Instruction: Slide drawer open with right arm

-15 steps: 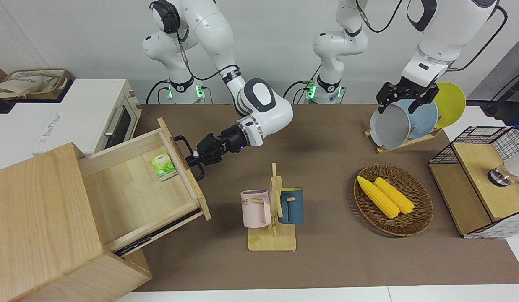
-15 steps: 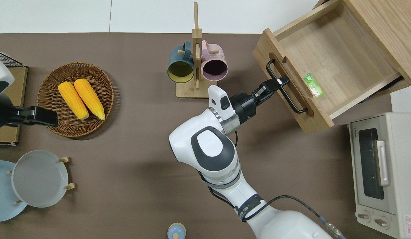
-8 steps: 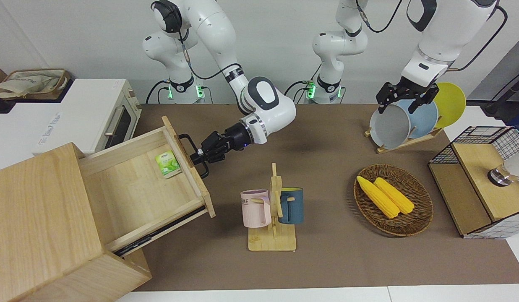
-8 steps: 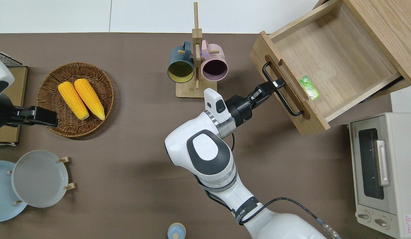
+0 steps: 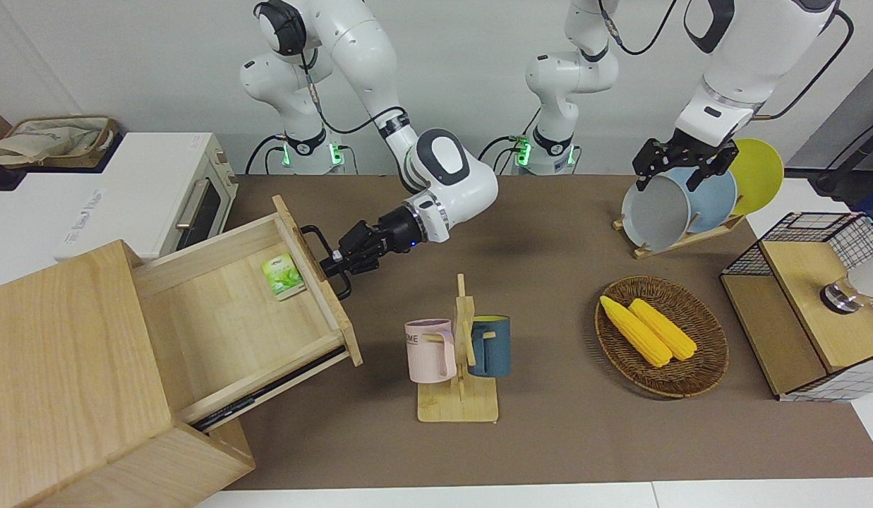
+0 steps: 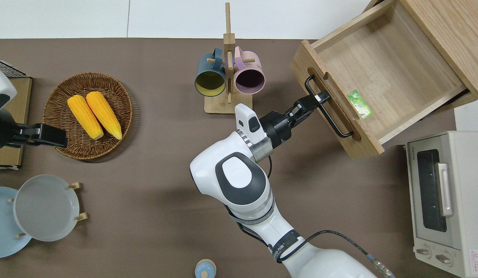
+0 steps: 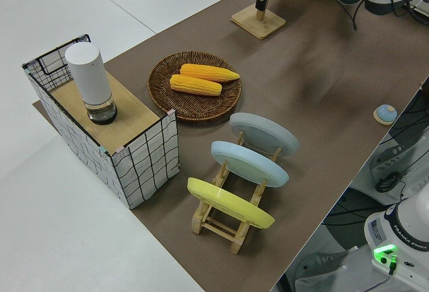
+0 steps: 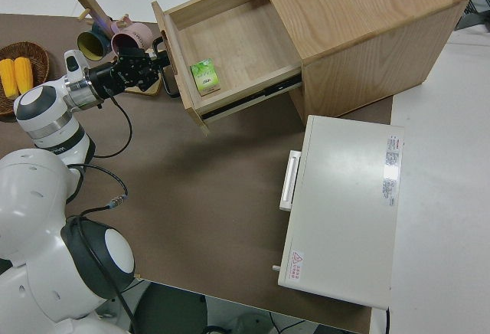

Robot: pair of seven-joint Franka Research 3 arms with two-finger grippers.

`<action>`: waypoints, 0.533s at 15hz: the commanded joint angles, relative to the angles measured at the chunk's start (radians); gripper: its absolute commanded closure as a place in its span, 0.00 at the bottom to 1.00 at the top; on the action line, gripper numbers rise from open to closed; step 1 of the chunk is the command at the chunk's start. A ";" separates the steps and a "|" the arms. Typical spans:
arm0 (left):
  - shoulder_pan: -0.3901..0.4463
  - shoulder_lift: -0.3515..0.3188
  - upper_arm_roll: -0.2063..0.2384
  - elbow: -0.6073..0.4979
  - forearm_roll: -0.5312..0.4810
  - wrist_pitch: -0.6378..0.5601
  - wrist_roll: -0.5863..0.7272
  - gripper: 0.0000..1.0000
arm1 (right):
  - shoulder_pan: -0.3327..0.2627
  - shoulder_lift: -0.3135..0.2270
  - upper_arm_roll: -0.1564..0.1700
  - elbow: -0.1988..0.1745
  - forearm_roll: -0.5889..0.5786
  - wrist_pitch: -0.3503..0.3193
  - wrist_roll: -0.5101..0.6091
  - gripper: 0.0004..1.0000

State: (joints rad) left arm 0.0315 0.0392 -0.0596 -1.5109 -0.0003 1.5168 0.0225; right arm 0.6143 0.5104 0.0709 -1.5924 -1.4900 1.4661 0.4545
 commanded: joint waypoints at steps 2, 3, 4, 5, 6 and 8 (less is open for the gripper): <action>0.004 0.011 -0.006 0.026 0.017 -0.020 0.010 0.01 | 0.009 0.007 -0.003 0.019 -0.013 0.003 -0.017 0.01; 0.004 0.011 -0.006 0.026 0.017 -0.020 0.010 0.01 | 0.009 0.007 -0.002 0.019 -0.013 0.003 -0.017 0.01; 0.004 0.011 -0.006 0.026 0.017 -0.020 0.010 0.01 | 0.010 0.007 -0.002 0.019 -0.013 0.003 -0.014 0.01; 0.004 0.011 -0.006 0.024 0.017 -0.018 0.010 0.01 | 0.010 0.007 -0.002 0.019 -0.012 0.003 -0.014 0.01; 0.004 0.011 -0.006 0.026 0.017 -0.020 0.010 0.01 | 0.010 0.010 -0.003 0.019 -0.010 0.003 -0.011 0.01; 0.004 0.011 -0.006 0.026 0.017 -0.020 0.010 0.01 | 0.022 0.011 -0.002 0.020 -0.007 0.003 -0.002 0.01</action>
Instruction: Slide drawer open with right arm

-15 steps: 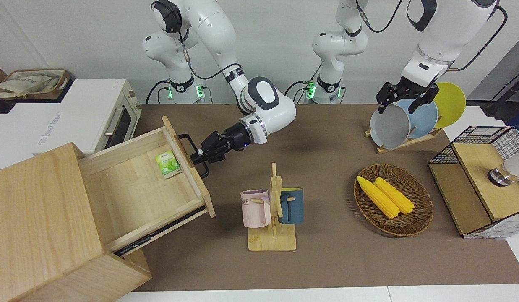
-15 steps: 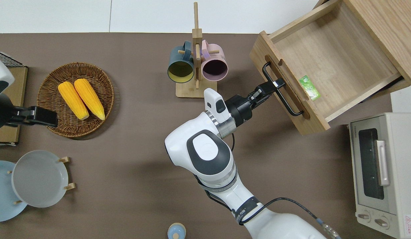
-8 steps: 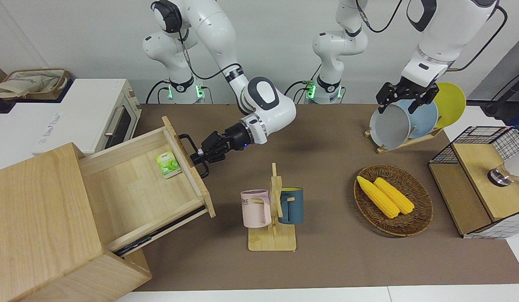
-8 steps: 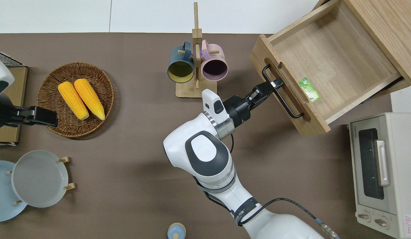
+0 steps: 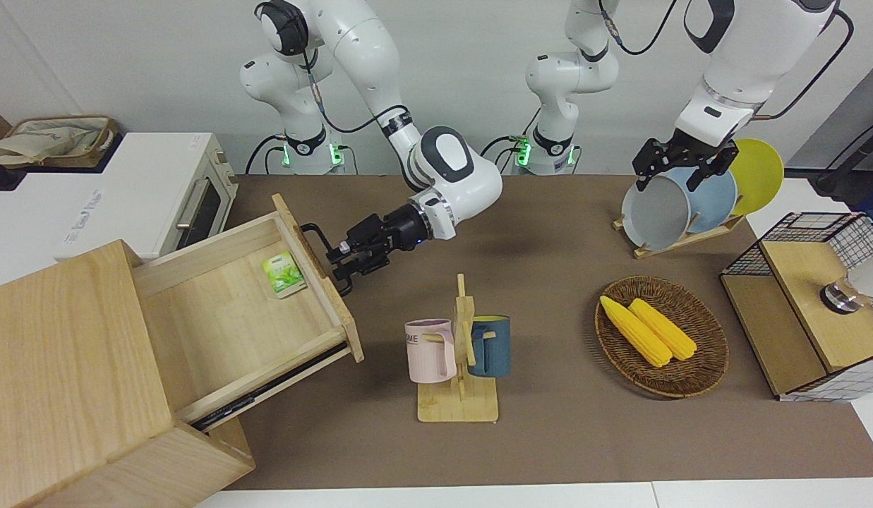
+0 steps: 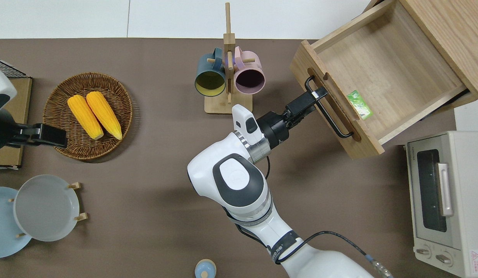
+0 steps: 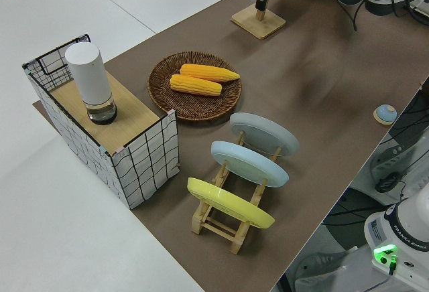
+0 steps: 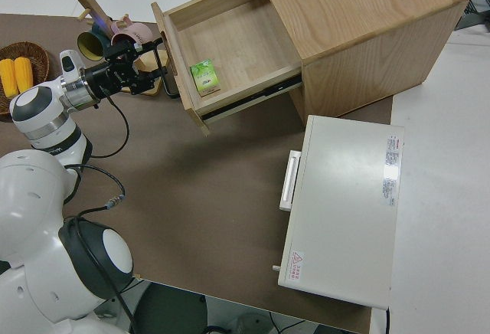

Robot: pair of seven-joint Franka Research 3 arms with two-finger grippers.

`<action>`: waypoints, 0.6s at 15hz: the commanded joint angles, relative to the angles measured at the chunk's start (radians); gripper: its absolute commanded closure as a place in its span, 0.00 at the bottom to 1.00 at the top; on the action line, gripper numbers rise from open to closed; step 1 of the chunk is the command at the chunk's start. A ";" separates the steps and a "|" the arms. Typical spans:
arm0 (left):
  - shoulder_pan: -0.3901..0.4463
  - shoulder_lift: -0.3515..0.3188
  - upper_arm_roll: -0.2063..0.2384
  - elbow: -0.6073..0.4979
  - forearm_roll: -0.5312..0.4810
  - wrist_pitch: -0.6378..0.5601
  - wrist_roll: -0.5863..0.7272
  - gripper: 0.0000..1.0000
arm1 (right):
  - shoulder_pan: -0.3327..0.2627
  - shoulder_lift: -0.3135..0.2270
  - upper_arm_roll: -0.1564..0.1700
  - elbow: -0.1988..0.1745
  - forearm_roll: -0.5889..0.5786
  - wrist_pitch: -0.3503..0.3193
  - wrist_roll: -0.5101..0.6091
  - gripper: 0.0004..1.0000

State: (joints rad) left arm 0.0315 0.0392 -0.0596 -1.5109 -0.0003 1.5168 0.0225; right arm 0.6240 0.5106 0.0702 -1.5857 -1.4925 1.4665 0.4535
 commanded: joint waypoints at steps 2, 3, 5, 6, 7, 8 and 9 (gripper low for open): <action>0.004 0.011 -0.006 0.026 0.017 -0.020 0.010 0.01 | 0.019 0.011 -0.001 0.013 -0.005 0.003 0.004 0.01; 0.004 0.011 -0.006 0.024 0.017 -0.020 0.010 0.01 | 0.031 0.011 -0.001 0.015 -0.003 0.003 0.004 0.01; 0.004 0.011 -0.006 0.026 0.017 -0.020 0.010 0.01 | 0.045 0.011 -0.001 0.029 0.015 0.002 0.002 0.01; 0.004 0.011 -0.006 0.024 0.017 -0.020 0.010 0.01 | 0.055 0.011 -0.006 0.030 0.037 0.002 0.002 0.01; 0.004 0.011 -0.006 0.026 0.017 -0.020 0.010 0.01 | 0.063 0.011 -0.006 0.038 0.049 -0.003 0.002 0.01; 0.004 0.011 -0.006 0.026 0.017 -0.020 0.010 0.01 | 0.074 0.011 -0.006 0.047 0.057 -0.017 0.002 0.01; 0.004 0.011 -0.006 0.024 0.017 -0.020 0.010 0.01 | 0.075 0.011 -0.006 0.058 0.081 -0.028 0.002 0.01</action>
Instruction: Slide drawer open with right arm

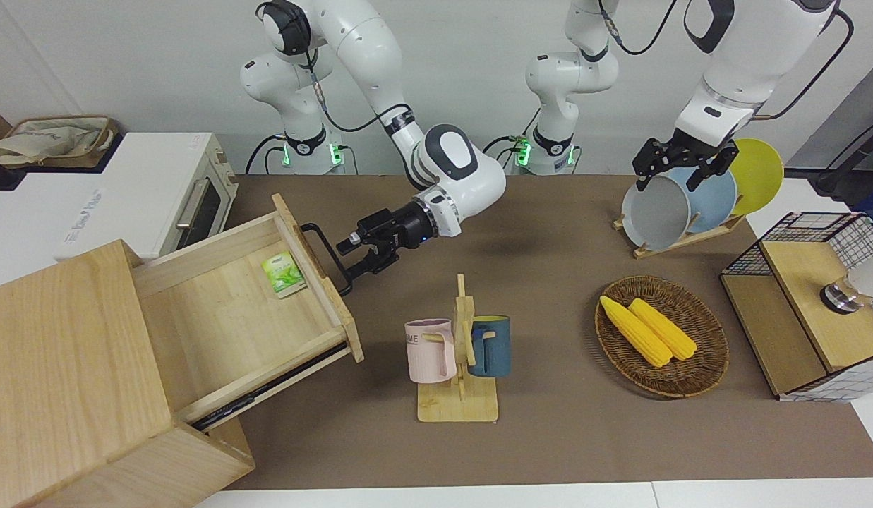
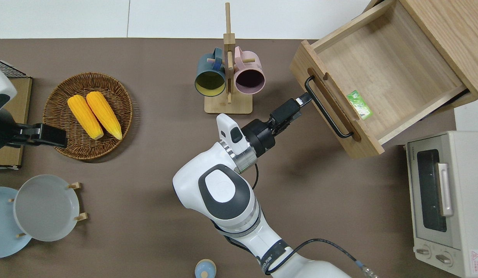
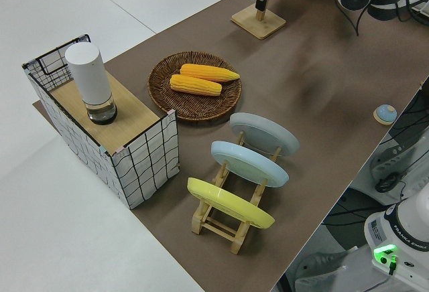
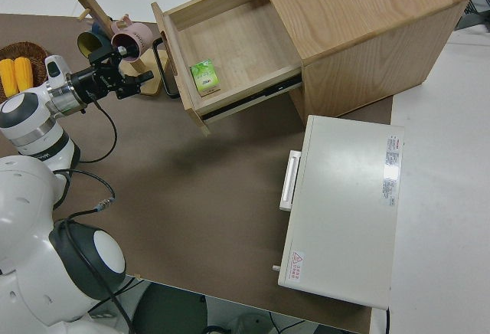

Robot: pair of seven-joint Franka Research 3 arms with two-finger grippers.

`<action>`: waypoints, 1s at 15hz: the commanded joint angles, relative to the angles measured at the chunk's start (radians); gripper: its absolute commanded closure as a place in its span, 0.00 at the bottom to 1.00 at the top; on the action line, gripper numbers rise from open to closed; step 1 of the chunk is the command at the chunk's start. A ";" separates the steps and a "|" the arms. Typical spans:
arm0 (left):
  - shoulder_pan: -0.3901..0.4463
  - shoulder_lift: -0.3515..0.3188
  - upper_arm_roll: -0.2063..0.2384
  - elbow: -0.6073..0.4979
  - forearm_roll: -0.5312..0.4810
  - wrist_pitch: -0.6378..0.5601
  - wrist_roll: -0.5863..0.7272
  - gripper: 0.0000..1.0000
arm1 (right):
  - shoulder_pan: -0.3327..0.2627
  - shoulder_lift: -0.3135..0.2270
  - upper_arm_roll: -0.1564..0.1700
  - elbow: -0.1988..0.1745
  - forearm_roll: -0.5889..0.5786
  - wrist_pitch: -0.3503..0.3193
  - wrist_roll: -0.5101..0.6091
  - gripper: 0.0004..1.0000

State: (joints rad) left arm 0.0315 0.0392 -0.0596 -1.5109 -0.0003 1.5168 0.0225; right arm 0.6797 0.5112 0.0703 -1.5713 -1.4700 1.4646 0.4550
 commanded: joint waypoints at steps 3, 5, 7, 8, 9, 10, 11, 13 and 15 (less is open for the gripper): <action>0.004 0.011 -0.006 0.024 0.017 -0.020 0.010 0.01 | 0.043 0.003 -0.004 0.111 0.201 -0.039 -0.001 0.01; 0.004 0.011 -0.006 0.026 0.017 -0.020 0.010 0.00 | 0.043 -0.010 -0.001 0.164 0.330 -0.040 -0.006 0.01; 0.004 0.011 -0.006 0.026 0.017 -0.020 0.010 0.01 | 0.037 -0.034 -0.003 0.194 0.443 -0.030 -0.001 0.01; 0.004 0.011 -0.006 0.024 0.017 -0.020 0.010 0.01 | 0.031 -0.051 -0.004 0.195 0.485 -0.024 0.002 0.01; 0.004 0.011 -0.006 0.026 0.017 -0.020 0.010 0.01 | 0.024 -0.069 -0.006 0.195 0.534 -0.015 0.005 0.01; 0.004 0.011 -0.006 0.026 0.017 -0.020 0.010 0.01 | 0.015 -0.086 -0.009 0.201 0.595 -0.001 0.007 0.01; 0.004 0.011 -0.006 0.024 0.017 -0.020 0.010 0.01 | -0.008 -0.108 -0.012 0.204 0.661 0.012 0.005 0.01; 0.004 0.013 -0.006 0.026 0.017 -0.020 0.010 0.01 | -0.064 -0.154 -0.014 0.204 0.791 0.051 -0.002 0.01; 0.004 0.011 -0.006 0.024 0.017 -0.020 0.010 0.01 | -0.135 -0.195 -0.015 0.204 0.938 0.068 -0.015 0.01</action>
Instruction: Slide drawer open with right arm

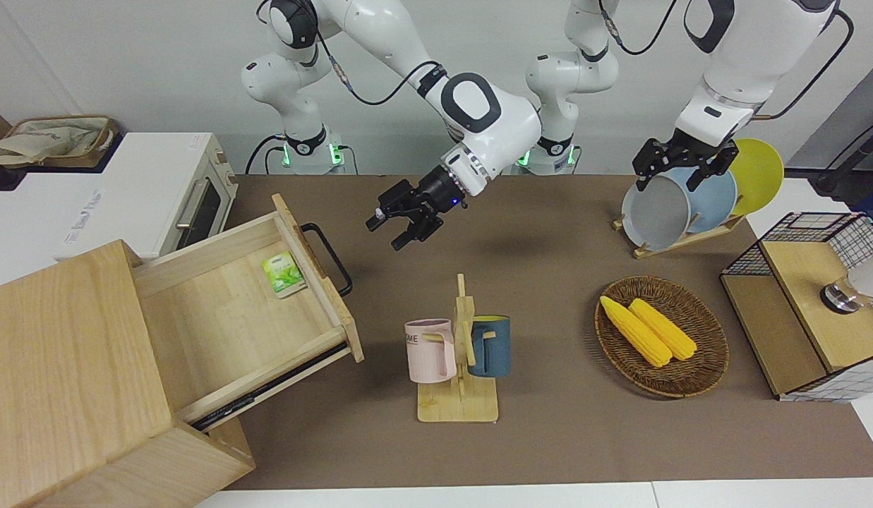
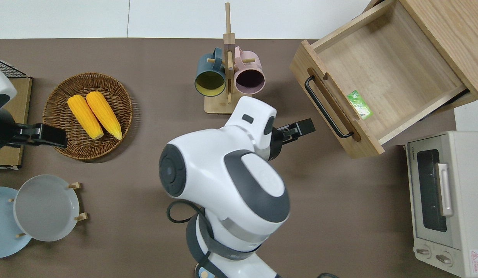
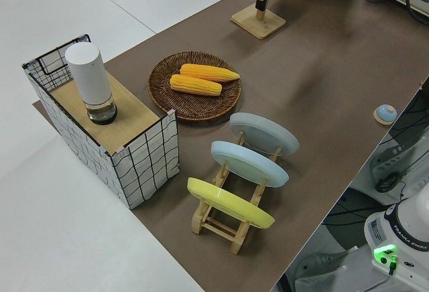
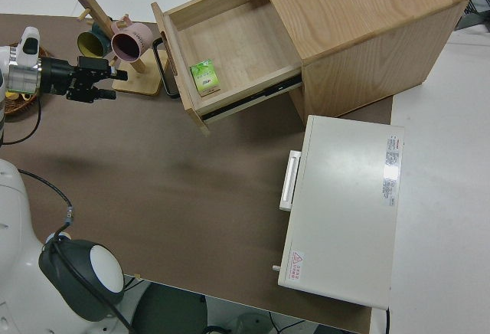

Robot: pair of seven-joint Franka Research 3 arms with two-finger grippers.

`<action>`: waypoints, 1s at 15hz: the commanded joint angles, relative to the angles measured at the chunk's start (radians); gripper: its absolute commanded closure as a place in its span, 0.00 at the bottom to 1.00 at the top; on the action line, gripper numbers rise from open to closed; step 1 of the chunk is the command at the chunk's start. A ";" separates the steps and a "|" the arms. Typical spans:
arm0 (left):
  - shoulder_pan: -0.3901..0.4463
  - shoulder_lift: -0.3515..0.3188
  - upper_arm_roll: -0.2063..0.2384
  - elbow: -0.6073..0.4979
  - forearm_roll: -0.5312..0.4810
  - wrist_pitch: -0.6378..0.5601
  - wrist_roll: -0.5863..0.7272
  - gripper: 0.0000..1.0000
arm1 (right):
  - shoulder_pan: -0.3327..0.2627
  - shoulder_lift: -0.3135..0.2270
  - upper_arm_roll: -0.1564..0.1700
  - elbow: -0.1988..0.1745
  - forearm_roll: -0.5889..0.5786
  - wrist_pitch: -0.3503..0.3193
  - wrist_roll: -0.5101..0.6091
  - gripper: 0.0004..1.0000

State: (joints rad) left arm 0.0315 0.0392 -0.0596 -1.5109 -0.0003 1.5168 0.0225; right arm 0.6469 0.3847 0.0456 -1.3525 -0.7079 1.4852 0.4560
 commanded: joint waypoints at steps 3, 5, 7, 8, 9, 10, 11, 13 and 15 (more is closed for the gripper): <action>0.004 0.011 -0.006 0.026 0.017 -0.020 0.010 0.01 | -0.183 -0.107 0.010 -0.014 0.319 0.058 -0.042 0.01; 0.004 0.011 -0.006 0.026 0.017 -0.020 0.010 0.01 | -0.239 -0.128 0.008 -0.014 0.417 0.067 -0.080 0.01; 0.004 0.011 -0.006 0.024 0.017 -0.020 0.010 0.01 | -0.280 -0.150 -0.010 -0.016 0.497 0.076 -0.134 0.01; 0.004 0.011 -0.006 0.026 0.017 -0.020 0.010 0.01 | -0.285 -0.158 -0.030 -0.016 0.528 0.076 -0.167 0.01; 0.004 0.011 -0.006 0.026 0.017 -0.020 0.010 0.01 | -0.295 -0.162 -0.053 -0.016 0.577 0.076 -0.198 0.01; 0.004 0.011 -0.006 0.026 0.017 -0.020 0.010 0.01 | -0.303 -0.167 -0.078 -0.016 0.637 0.078 -0.221 0.01; 0.004 0.011 -0.006 0.024 0.017 -0.020 0.010 0.01 | -0.305 -0.170 -0.132 -0.016 0.721 0.078 -0.255 0.01; 0.004 0.011 -0.006 0.026 0.017 -0.020 0.010 0.01 | -0.305 -0.170 -0.202 -0.017 0.813 0.078 -0.342 0.01; 0.004 0.011 -0.006 0.024 0.017 -0.020 0.010 0.01 | -0.305 -0.170 -0.236 -0.019 0.835 0.078 -0.411 0.01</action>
State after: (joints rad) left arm 0.0315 0.0392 -0.0596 -1.5109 -0.0003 1.5168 0.0225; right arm 0.3543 0.2299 -0.1499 -1.3500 0.0584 1.5442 0.1525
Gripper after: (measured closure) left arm 0.004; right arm 0.009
